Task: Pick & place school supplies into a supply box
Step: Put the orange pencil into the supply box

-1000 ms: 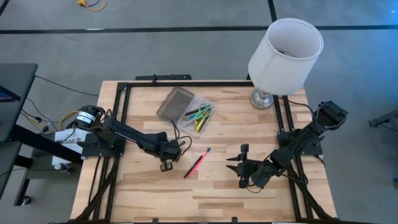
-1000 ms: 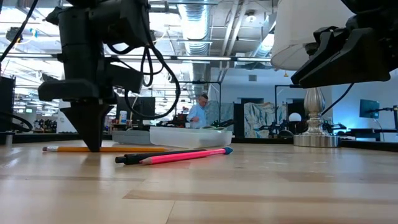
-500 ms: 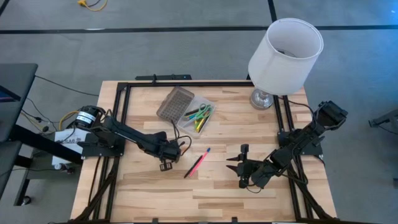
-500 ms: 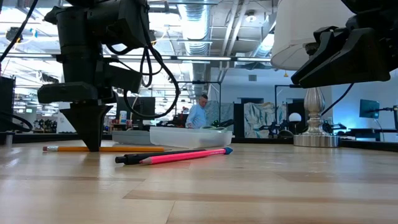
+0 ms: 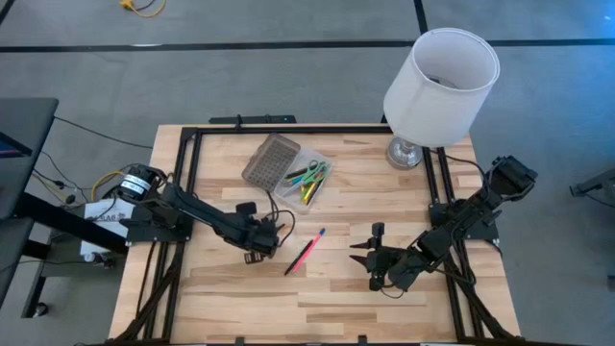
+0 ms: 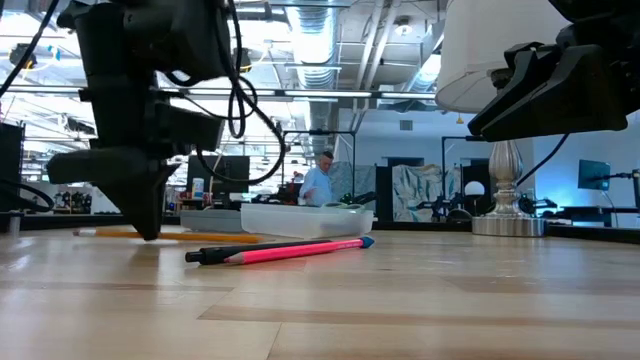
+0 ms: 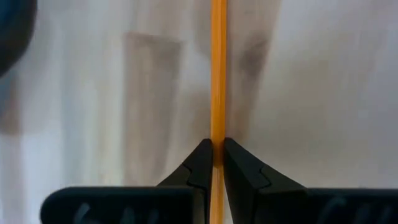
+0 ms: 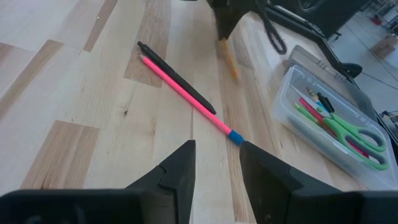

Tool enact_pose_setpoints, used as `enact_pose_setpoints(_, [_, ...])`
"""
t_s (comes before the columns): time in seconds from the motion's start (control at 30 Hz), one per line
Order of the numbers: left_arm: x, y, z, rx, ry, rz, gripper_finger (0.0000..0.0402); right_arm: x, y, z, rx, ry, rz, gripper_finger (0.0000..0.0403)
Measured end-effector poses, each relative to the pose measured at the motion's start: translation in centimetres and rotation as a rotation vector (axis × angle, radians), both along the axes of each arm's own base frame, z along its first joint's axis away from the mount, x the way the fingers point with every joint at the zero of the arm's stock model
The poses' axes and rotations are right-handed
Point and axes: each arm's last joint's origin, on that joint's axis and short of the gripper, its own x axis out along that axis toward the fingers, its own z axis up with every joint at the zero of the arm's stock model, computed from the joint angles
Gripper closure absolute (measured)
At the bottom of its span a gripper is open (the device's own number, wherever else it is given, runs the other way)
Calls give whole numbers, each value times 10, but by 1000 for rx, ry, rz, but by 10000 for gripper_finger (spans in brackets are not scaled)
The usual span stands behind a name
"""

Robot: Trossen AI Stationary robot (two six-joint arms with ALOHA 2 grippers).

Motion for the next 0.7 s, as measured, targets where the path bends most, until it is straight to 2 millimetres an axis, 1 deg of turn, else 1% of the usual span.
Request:
enact_pose_setpoints(0.13, [5,-2,8,24,-30,-5,384,0,0,0,0,0,0,283])
enact_pose_setpoints(0.43, [9,-3,13,26,-39,-13,384,0,0,0,-3,3,0,283])
enact_pose_setpoints(0.7, [16,-6,23,33,-66,-64,384,0,0,0,-4,5,0,283])
